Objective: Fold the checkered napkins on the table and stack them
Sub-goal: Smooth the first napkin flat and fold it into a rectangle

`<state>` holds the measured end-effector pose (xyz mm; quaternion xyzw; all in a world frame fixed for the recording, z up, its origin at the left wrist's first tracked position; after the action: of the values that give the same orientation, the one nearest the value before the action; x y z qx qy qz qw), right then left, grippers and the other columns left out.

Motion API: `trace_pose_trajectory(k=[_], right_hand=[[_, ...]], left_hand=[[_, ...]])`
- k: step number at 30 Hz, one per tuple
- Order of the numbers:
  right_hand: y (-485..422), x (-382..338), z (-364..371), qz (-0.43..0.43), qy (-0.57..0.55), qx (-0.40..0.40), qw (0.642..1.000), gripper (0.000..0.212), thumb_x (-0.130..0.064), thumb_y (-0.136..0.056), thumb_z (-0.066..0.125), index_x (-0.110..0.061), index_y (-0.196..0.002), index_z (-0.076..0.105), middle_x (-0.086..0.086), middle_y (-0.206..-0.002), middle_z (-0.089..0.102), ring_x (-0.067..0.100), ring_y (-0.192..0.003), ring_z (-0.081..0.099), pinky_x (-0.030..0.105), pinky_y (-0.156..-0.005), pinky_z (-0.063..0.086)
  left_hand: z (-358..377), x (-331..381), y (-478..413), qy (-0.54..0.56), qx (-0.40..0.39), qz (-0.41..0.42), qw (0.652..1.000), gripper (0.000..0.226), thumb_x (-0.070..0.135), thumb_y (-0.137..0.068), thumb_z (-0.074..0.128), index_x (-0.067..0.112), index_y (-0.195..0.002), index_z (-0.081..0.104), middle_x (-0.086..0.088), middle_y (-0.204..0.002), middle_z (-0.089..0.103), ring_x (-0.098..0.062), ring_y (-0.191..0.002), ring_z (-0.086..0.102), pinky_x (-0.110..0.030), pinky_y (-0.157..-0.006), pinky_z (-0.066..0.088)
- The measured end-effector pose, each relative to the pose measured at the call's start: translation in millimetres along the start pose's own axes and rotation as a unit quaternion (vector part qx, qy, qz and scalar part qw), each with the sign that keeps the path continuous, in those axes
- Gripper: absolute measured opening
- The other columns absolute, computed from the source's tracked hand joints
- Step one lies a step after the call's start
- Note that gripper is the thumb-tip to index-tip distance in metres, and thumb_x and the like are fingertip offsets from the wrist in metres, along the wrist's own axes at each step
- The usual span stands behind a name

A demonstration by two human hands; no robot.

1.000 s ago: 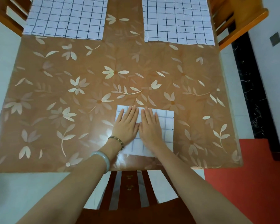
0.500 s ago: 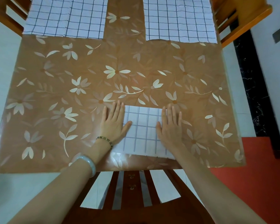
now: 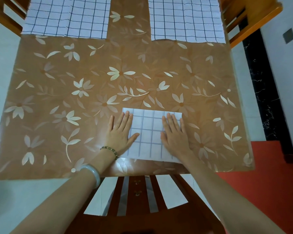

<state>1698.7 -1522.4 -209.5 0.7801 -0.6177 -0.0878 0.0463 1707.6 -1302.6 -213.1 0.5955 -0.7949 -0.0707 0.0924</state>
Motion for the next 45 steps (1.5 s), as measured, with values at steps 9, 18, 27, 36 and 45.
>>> trace_pose_trajectory(k=[9,18,27,36,45], right_hand=[[10,32,-19,0.037,-0.063,0.039,0.997,0.055,-0.038,-0.099,0.028,-0.005,-0.139,0.044,0.022,-0.148,0.036,0.038,-0.138,0.031,0.051,-0.111,0.026],[-66,4,-55,0.037,-0.271,0.06,0.96,0.022,-0.012,-0.084,0.065,-0.006,-0.105,0.068,0.01,-0.108,0.053,0.025,-0.105,0.049,0.038,-0.09,0.044],[-110,-14,-67,0.012,-0.275,-0.132,0.952,0.025,-0.012,-0.081,0.07,-0.007,-0.105,0.064,-0.013,-0.076,0.044,0.01,-0.074,0.047,0.005,-0.058,0.034],[-106,2,-64,0.075,-0.366,-0.184,0.909,0.014,-0.011,-0.081,0.073,-0.002,-0.091,0.071,-0.002,-0.072,0.058,0.007,-0.067,0.051,0.01,-0.06,0.038],[-53,59,-50,0.303,-0.53,-0.041,0.791,0.006,-0.008,-0.079,0.074,-0.006,-0.081,0.068,0.005,-0.087,0.063,0.015,-0.085,0.058,0.021,-0.077,0.046]], left_hand=[[-24,-7,-18,0.037,0.005,-0.009,0.999,0.086,0.067,-0.091,0.015,0.007,-0.152,0.016,-0.007,-0.159,0.016,-0.022,-0.147,0.012,-0.042,-0.119,0.001],[-48,10,-5,0.13,-0.006,-0.095,0.987,0.085,0.06,-0.088,0.048,0.011,-0.151,0.018,-0.007,-0.159,0.016,-0.024,-0.145,0.016,-0.042,-0.117,0.008],[-7,28,20,0.039,-0.061,-0.066,0.995,0.094,0.077,-0.077,-0.012,0.015,-0.148,-0.008,-0.009,-0.16,0.0,-0.027,-0.148,0.0,-0.046,-0.112,-0.018],[-22,9,7,0.109,-0.023,-0.033,0.993,0.101,0.08,-0.079,0.016,0.01,-0.152,0.014,-0.009,-0.16,0.013,-0.024,-0.148,0.006,-0.046,-0.116,-0.008],[-35,-43,-2,0.252,0.064,-0.213,0.942,0.077,0.048,-0.084,0.064,0.01,-0.144,0.034,-0.012,-0.153,0.027,-0.032,-0.14,0.023,-0.045,-0.114,0.018]])
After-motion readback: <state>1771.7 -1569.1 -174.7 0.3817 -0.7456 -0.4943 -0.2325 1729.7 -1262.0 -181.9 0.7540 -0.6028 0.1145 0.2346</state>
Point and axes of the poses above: each hand's wrist, its own y-axis away from the middle knuckle, its own z-axis out of the palm, x = y × z, the point moved 5 cm from there along -y, towards the middle knuckle
